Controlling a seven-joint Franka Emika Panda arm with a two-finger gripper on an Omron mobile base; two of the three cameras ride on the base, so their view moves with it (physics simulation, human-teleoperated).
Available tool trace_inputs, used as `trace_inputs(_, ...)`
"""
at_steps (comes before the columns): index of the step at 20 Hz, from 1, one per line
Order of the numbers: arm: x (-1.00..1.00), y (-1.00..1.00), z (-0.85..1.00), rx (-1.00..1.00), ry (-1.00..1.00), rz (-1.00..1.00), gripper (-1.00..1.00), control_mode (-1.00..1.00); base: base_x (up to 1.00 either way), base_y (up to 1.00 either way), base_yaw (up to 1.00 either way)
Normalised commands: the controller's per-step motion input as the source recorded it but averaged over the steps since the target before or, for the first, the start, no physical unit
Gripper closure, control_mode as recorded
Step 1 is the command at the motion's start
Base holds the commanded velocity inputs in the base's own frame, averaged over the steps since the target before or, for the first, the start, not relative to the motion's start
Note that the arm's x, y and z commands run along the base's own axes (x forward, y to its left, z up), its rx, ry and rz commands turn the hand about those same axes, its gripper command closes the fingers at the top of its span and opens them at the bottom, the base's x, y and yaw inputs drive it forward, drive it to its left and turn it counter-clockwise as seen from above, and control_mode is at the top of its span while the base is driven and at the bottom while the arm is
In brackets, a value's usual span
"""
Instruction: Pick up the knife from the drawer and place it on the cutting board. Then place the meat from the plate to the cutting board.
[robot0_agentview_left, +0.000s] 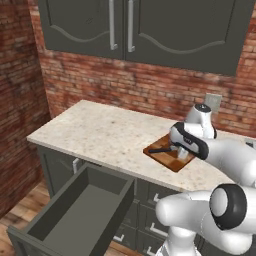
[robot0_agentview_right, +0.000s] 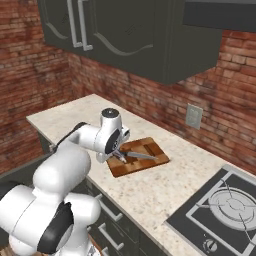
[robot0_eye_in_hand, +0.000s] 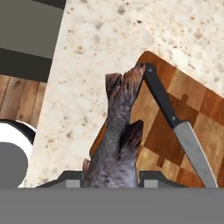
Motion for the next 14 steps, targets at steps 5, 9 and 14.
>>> trace_inputs(5, 0.39, -0.06, -0.27, 0.00, 0.00, 0.00, 1.00, -1.00, 0.00, 0.00, 0.00)
trace_inputs(9, 0.35, -0.11, -0.27, 0.00, 0.00, 0.00, 1.00, -1.00, 0.00, 0.00, 0.00)
trace_inputs(14, 0.35, -0.10, -0.32, 0.00, 0.00, 0.00, 1.00, -1.00, 0.00, 0.00, 0.00)
